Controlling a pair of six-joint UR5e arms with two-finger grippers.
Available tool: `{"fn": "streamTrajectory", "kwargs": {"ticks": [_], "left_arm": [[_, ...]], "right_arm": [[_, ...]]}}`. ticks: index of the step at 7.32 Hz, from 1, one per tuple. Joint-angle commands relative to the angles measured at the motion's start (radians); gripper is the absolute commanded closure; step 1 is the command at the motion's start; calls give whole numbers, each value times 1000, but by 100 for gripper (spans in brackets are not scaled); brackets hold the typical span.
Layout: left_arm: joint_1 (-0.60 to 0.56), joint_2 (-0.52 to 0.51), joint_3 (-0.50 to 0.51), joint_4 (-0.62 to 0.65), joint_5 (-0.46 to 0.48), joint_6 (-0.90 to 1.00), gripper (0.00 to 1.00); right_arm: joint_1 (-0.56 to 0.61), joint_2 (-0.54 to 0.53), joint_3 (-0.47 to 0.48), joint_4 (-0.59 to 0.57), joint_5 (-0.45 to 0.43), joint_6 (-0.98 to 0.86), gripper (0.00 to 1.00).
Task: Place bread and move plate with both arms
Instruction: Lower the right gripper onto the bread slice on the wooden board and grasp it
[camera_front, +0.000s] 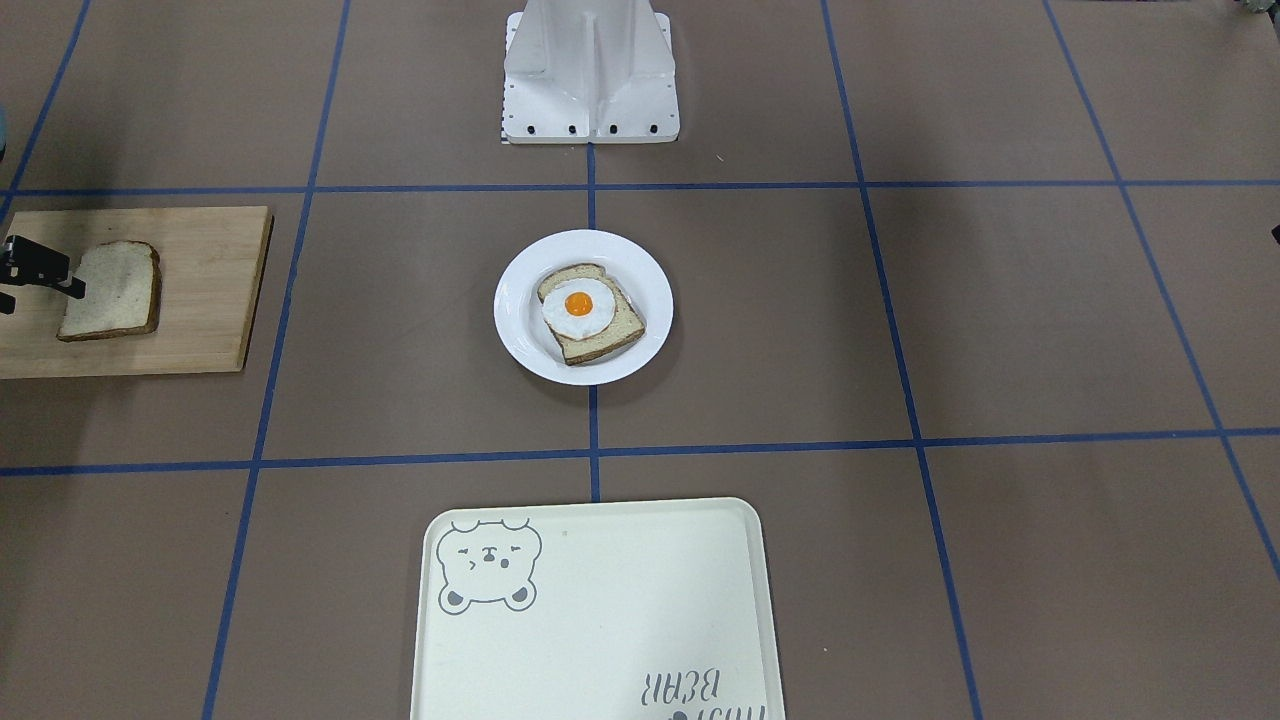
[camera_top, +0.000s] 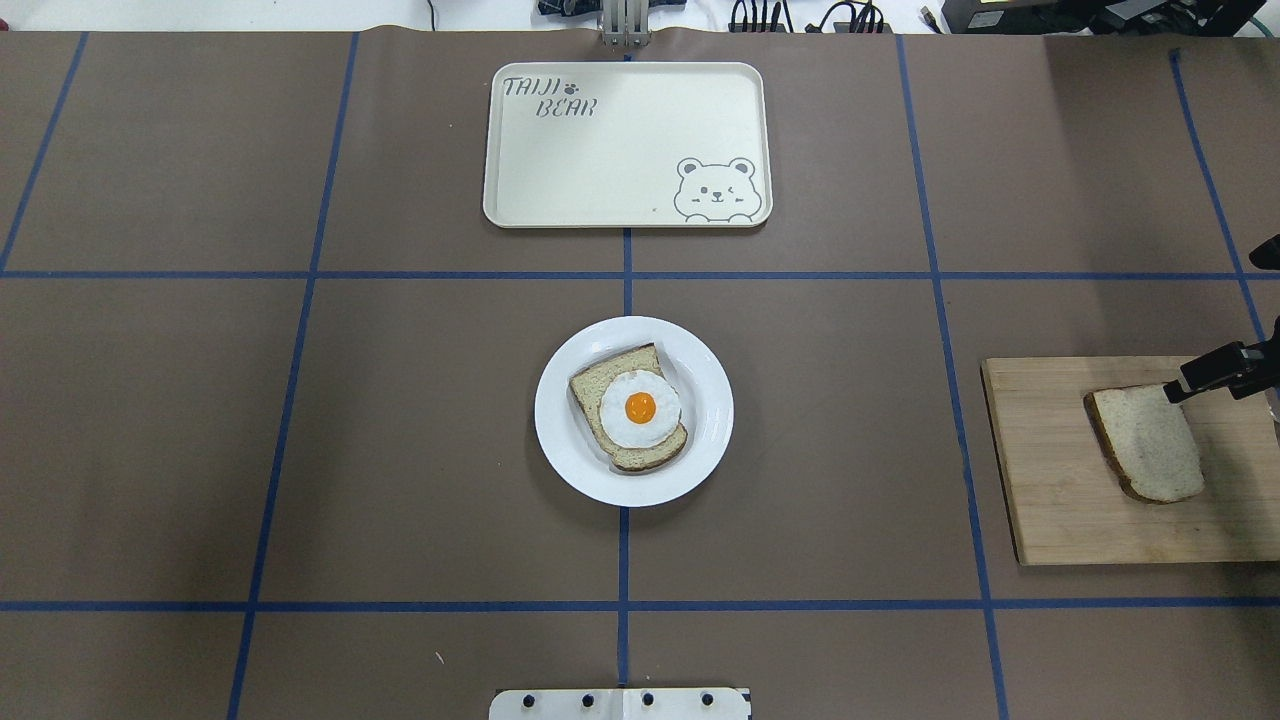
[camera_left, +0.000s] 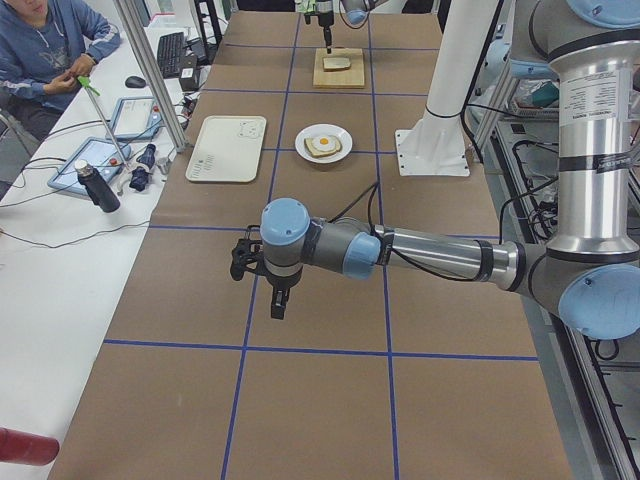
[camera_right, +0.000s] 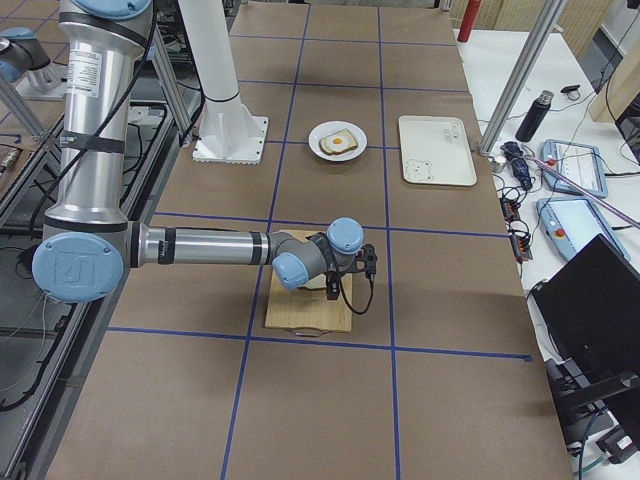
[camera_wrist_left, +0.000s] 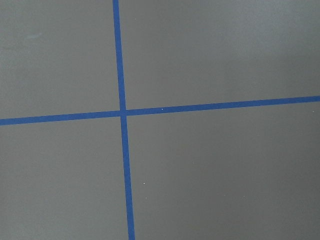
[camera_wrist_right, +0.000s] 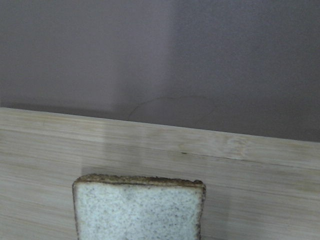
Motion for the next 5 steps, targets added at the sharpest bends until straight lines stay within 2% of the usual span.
{"fn": "streamTrajectory", "kwargs": {"ticks": [1,5], "left_arm": [[0,0,-1,-2,0,0,2],[-1,0,-8,-2,0,0,2]], "right_arm": [[-3,0,-18,1,3,6,4],[-40,4,-27,1,2,7,8]]}}
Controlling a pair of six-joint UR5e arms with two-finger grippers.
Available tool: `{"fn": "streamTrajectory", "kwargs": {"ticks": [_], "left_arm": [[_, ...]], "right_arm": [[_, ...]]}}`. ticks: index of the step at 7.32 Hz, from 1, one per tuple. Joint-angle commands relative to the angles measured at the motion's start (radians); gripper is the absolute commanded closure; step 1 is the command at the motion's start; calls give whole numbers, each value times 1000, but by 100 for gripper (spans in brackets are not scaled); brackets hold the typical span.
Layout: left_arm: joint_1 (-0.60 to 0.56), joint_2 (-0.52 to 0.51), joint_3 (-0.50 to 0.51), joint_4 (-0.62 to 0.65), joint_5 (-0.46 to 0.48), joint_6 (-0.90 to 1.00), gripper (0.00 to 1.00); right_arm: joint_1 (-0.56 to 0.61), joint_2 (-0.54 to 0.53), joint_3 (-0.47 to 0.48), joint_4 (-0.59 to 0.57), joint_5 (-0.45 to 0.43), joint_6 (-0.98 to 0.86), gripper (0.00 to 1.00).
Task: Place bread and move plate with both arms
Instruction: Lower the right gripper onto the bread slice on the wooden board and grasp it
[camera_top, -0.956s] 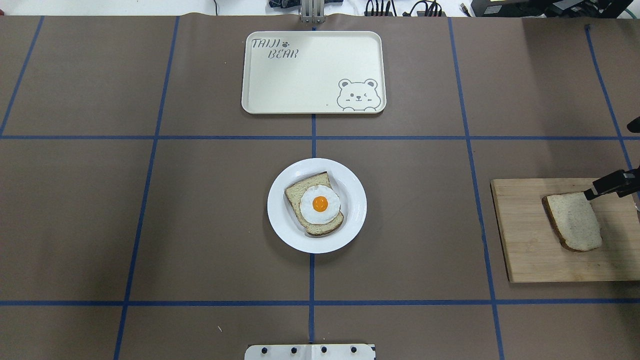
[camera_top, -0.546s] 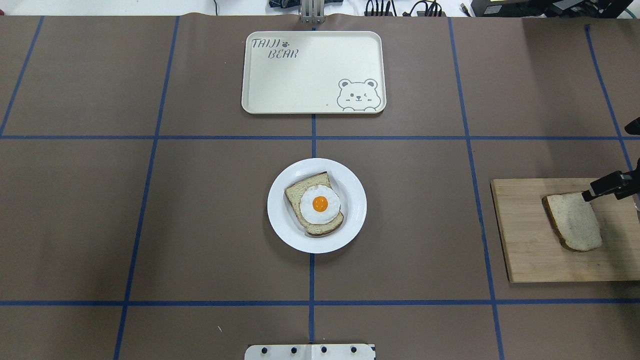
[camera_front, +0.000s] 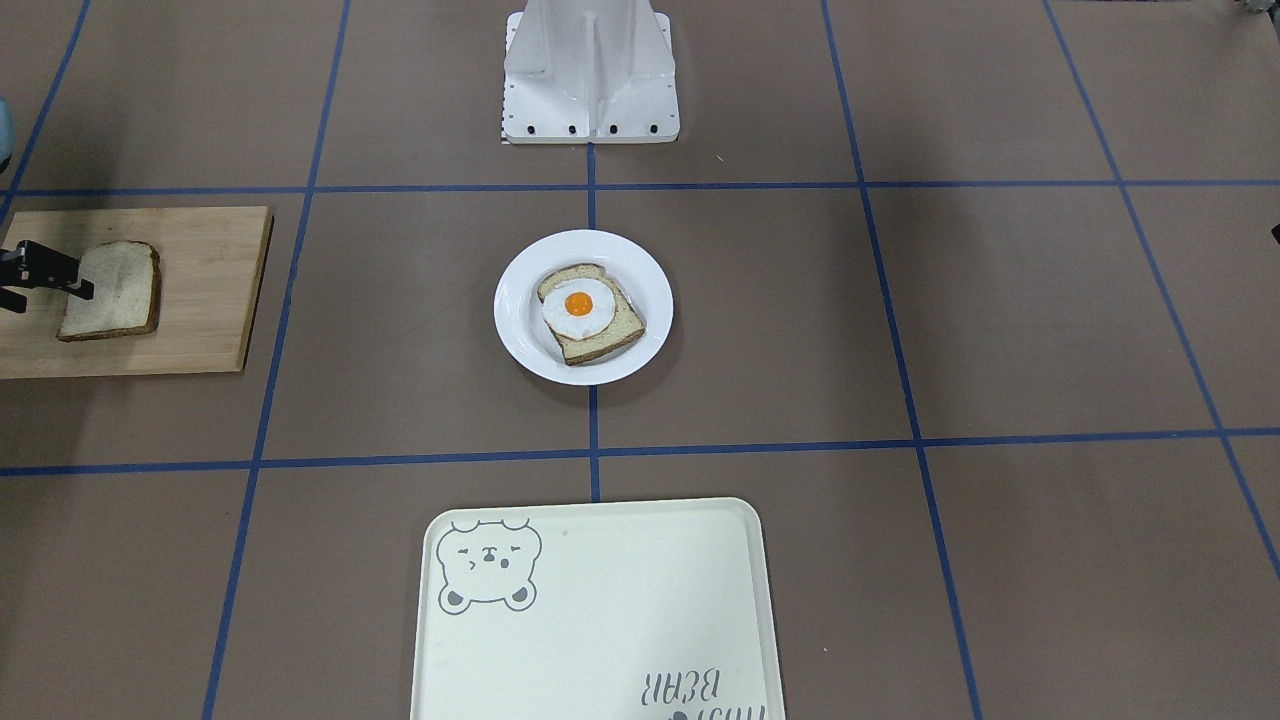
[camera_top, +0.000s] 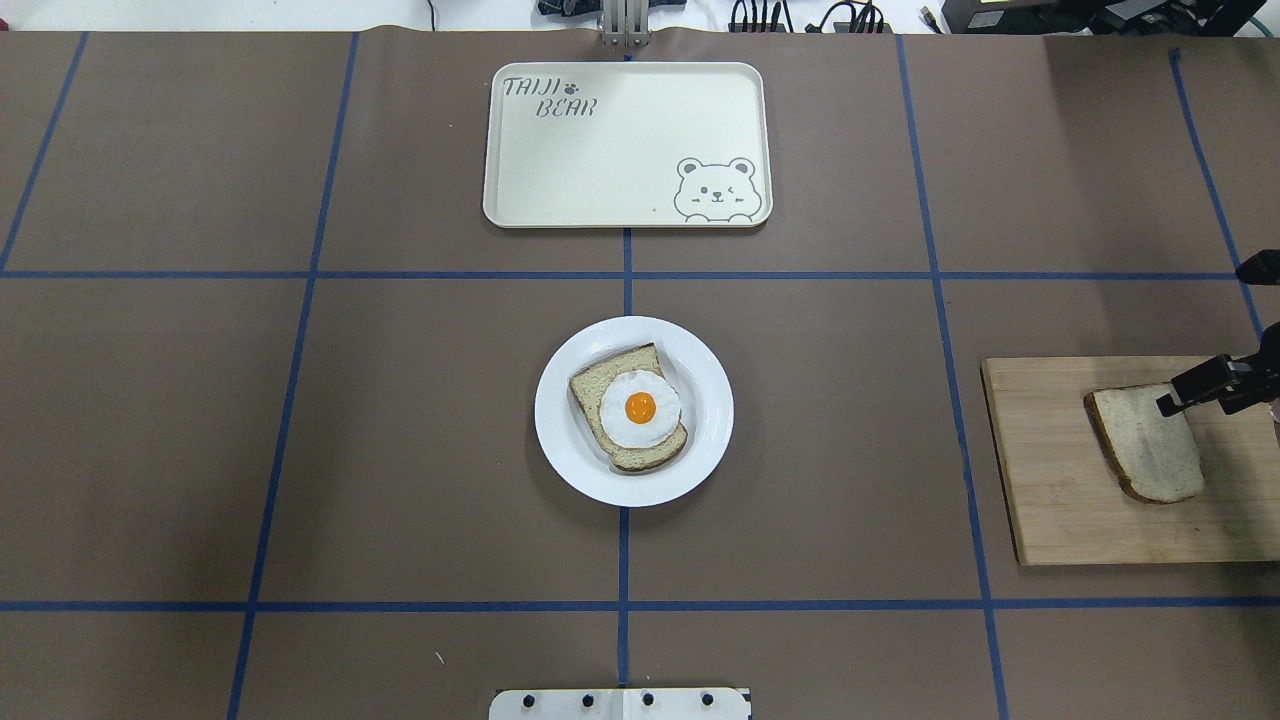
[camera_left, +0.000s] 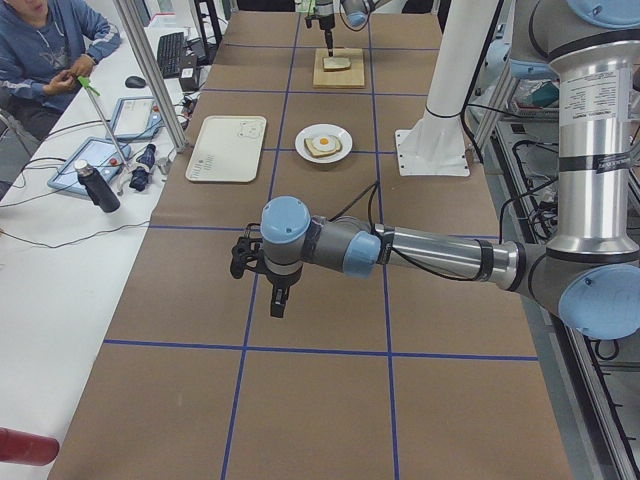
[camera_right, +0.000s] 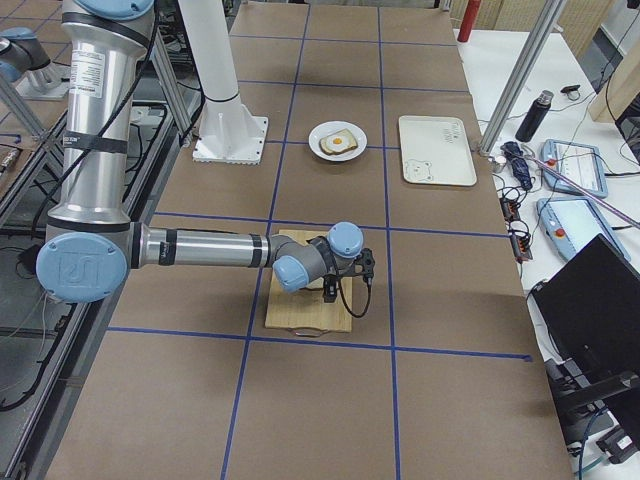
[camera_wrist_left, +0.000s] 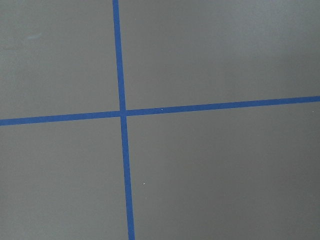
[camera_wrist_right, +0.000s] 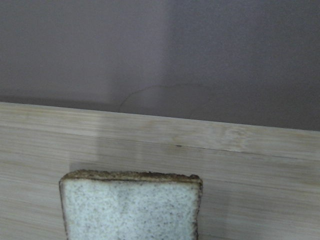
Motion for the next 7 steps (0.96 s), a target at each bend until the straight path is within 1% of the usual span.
{"fn": "streamTrajectory", "kwargs": {"ticks": [1,2,3,4,5,6,7], "left_arm": [[-1,0,1,0,0,0,2],[-1,0,2,0,0,0,2],[-1,0,2,0,0,0,2],[-1,2,2,0,0,0,2],[-1,2,2,0,0,0,2],[-1,2,2,0,0,0,2],[-1,2,2,0,0,0,2]], "right_arm": [[-23,1,-6,-2,-1,1,13],[-24,1,-4,-2,1,1,19],[-24,1,-7,-2,-1,1,31],[-27,5,-30,0,1,-2,31],[-29,7,-33,0,1,0,31],[-29,8,-33,0,1,1,41],[-29,10,-33,-2,1,1,74]]}}
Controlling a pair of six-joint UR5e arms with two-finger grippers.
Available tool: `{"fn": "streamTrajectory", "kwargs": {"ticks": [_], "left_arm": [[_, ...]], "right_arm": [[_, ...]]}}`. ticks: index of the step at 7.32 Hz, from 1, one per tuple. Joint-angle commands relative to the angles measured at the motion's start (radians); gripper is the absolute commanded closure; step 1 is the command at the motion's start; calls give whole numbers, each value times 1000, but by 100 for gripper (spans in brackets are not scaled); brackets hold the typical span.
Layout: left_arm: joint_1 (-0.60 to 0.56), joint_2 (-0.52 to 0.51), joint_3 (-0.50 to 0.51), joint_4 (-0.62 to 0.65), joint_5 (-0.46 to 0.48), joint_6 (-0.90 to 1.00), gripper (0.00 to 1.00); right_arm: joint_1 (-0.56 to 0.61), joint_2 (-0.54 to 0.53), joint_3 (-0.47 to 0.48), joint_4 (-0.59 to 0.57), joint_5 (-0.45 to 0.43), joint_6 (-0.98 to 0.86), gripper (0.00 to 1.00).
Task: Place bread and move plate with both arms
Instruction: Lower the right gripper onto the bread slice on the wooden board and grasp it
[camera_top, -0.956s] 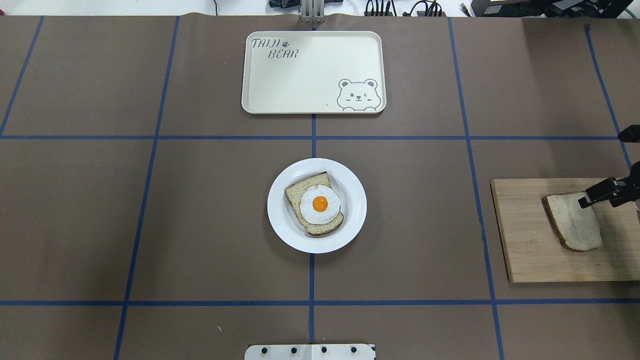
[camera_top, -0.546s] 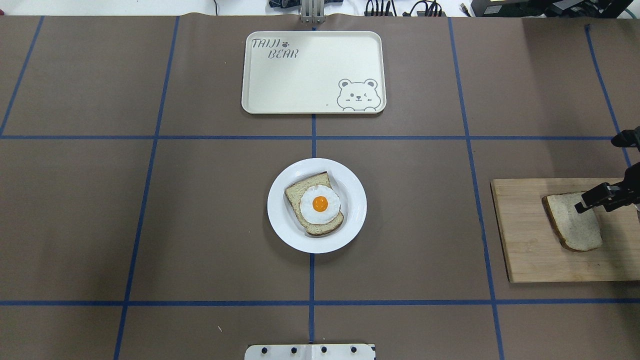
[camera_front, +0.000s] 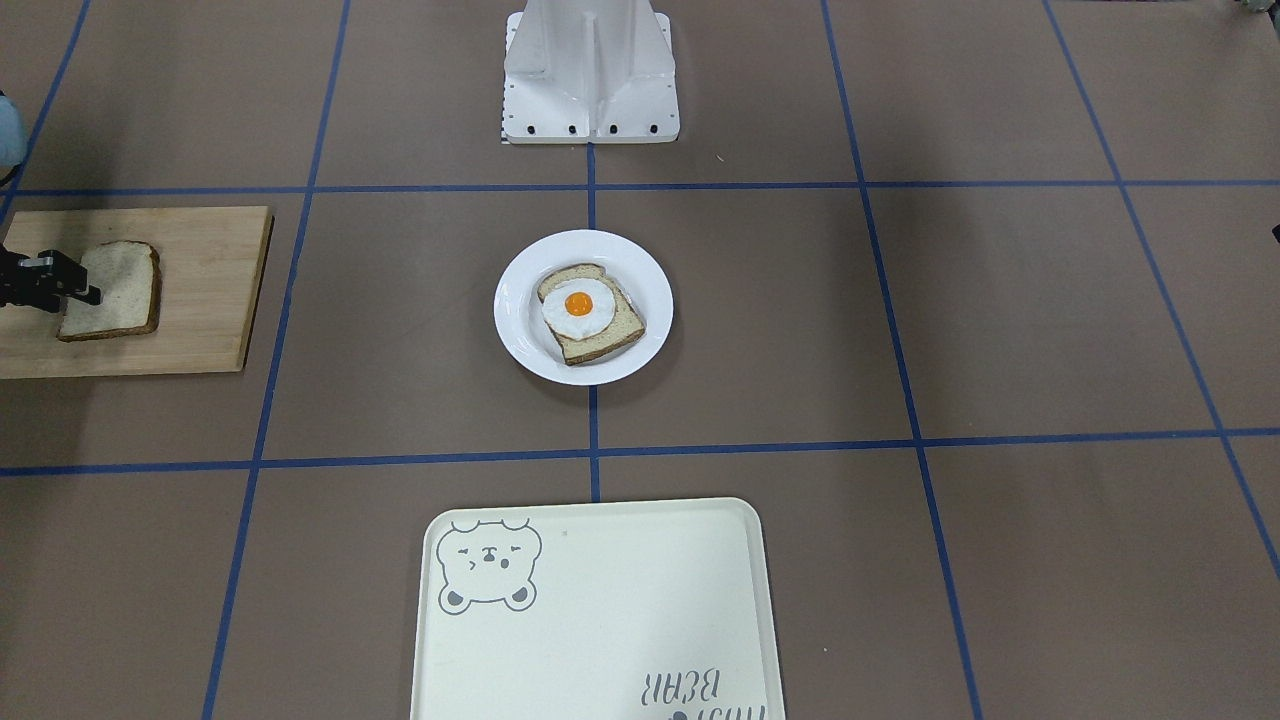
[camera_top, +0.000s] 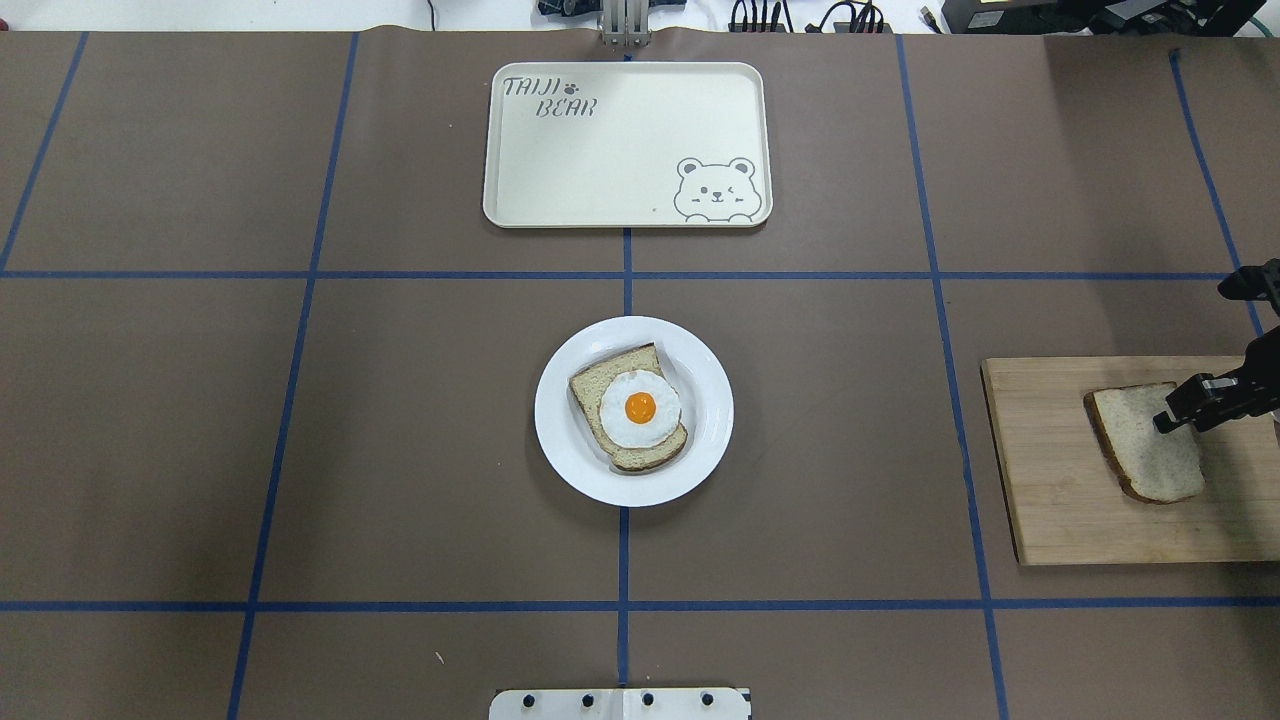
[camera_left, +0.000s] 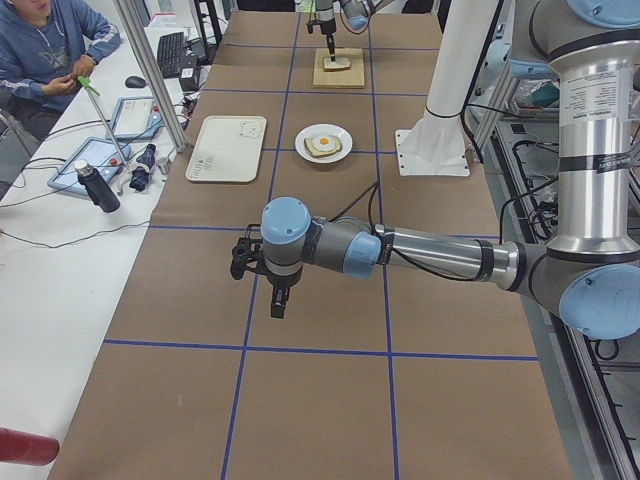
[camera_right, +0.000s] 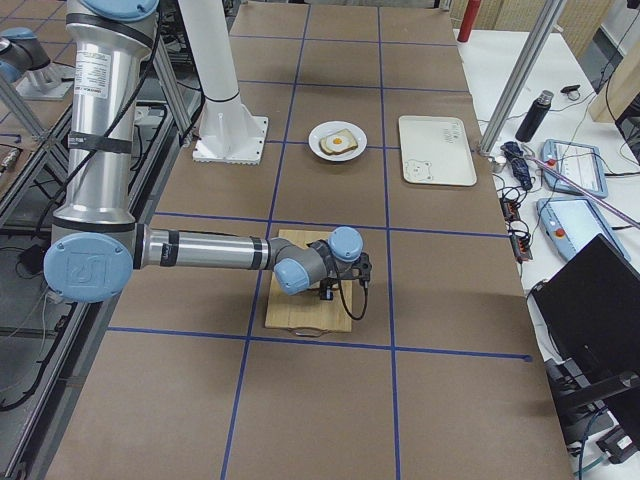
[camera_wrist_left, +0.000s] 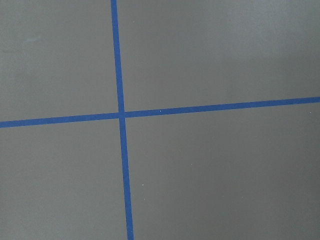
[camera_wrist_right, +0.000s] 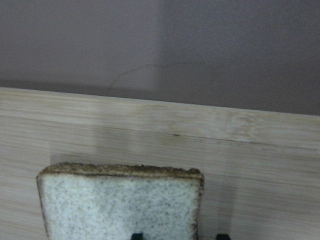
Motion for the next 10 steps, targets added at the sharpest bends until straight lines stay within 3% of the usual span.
{"fn": "streamTrajectory", "kwargs": {"ticks": [1,2,6,8,10], "left_arm": [[0,0,0,0,0,0,2],[0,0,0,0,0,0,2],[0,0,3,0,0,0,2],[0,3,0,0,0,0,2],[2,3,5,0,0,0,2]], "right_arm": [[-1,2,-1,-1,0,1,95],[-1,2,-1,-1,0,1,100],[2,-1,46,0,6,1,100],[5,4,106,-1,119,43,100],[9,106,141,-3,172,191,100]]}}
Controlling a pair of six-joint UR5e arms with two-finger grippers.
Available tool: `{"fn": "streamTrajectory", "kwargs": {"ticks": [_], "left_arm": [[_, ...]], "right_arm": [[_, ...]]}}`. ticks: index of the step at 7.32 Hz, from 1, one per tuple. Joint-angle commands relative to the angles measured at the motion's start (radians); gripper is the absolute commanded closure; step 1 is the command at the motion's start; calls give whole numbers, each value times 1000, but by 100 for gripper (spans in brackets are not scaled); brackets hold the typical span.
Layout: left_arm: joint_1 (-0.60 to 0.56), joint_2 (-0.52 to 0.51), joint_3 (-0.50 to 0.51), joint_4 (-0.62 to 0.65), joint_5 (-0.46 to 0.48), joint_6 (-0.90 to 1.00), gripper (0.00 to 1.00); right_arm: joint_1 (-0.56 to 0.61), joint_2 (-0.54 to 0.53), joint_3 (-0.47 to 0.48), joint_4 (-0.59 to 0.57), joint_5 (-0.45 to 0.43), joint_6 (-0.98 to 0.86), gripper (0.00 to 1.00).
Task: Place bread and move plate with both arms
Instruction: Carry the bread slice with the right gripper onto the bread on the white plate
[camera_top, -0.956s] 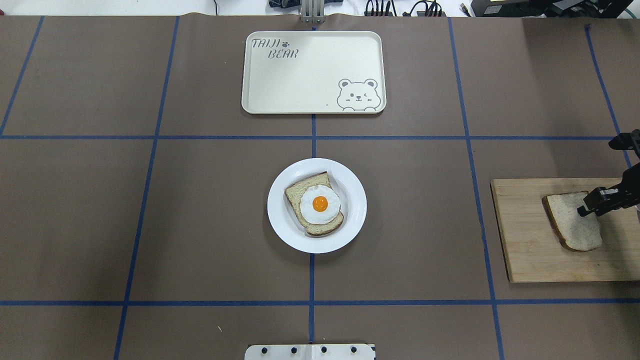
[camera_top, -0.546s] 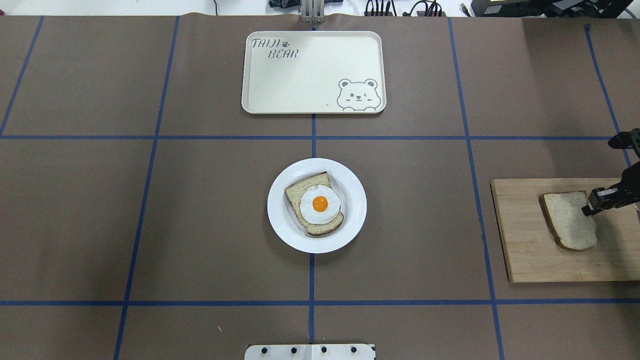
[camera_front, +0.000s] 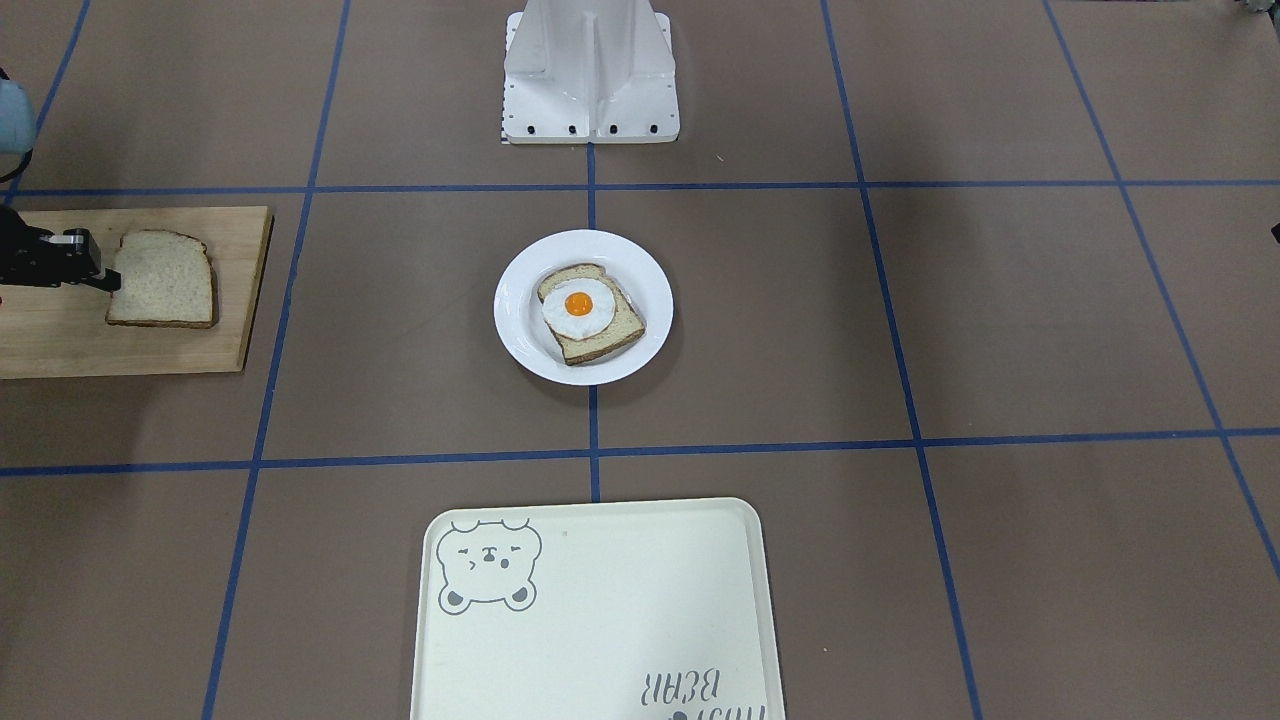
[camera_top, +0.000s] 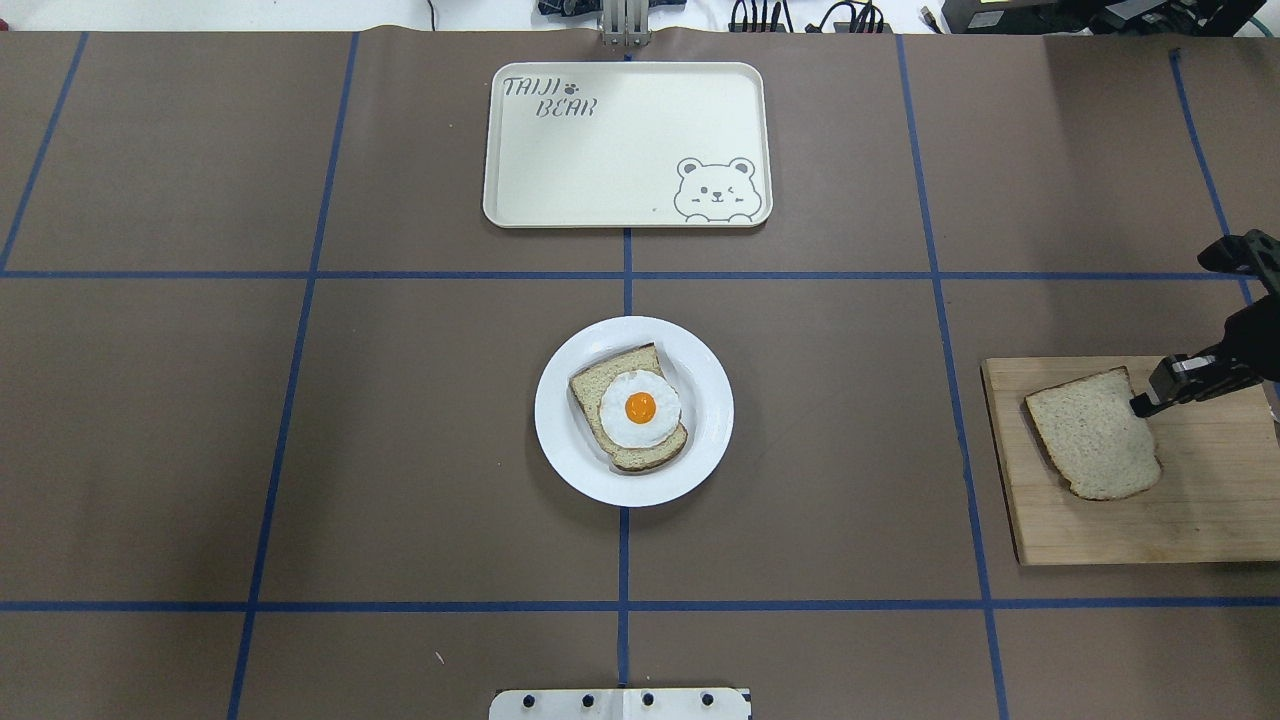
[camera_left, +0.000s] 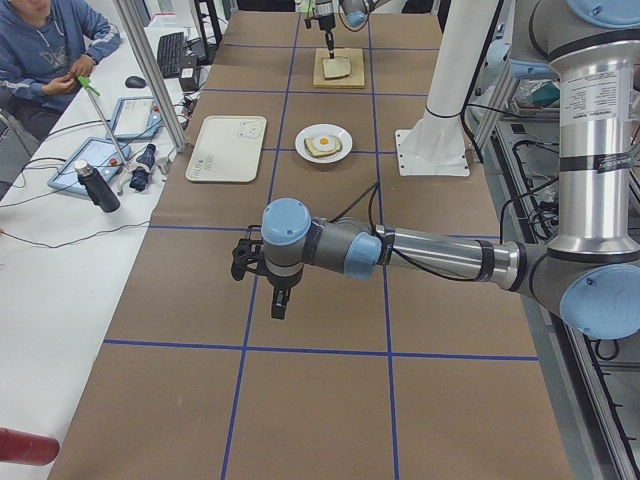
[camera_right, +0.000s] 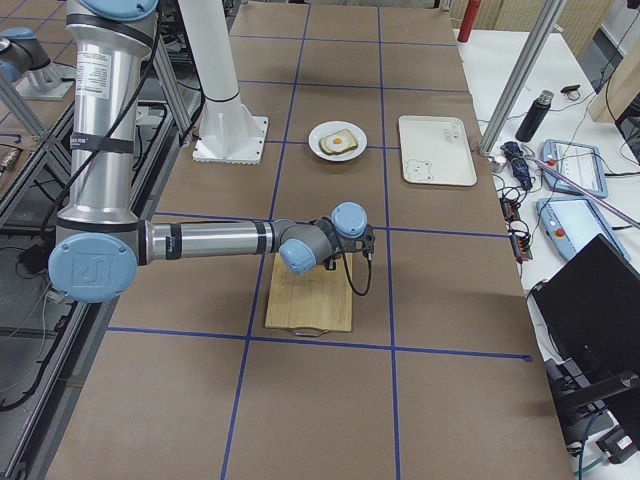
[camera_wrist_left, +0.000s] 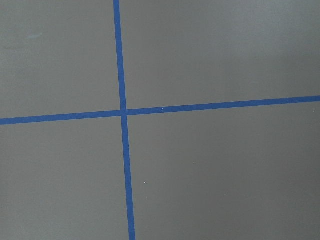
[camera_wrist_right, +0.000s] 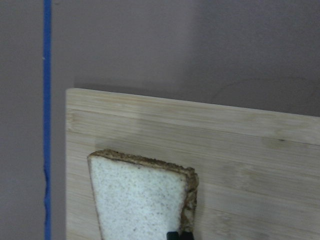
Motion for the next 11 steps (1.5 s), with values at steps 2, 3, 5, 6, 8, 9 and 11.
{"fn": "streamTrajectory", "kwargs": {"ticks": [2,3,5,6,8,9,11], "left_arm": [[1,0,3,0,-1,0,2],[1,0,3,1,-1,0,2],[1,-3,12,2,-1,0,2],[1,-3,12,0,-1,0,2],[1,-3,9,0,-1,0,2],[1,-3,11,0,-1,2,2],[1,-3,8,-2,-1,0,2]], "right_arm": [[-3,248,17,-9,81,330,100],[-38,346,18,-9,75,486,100],[-132,498,14,-9,14,706,100],[-206,564,5,-9,-82,783,100],[-372,637,-6,0,-282,847,100],[-399,675,-31,0,-284,792,100],[-416,705,-84,0,-278,558,100]]}}
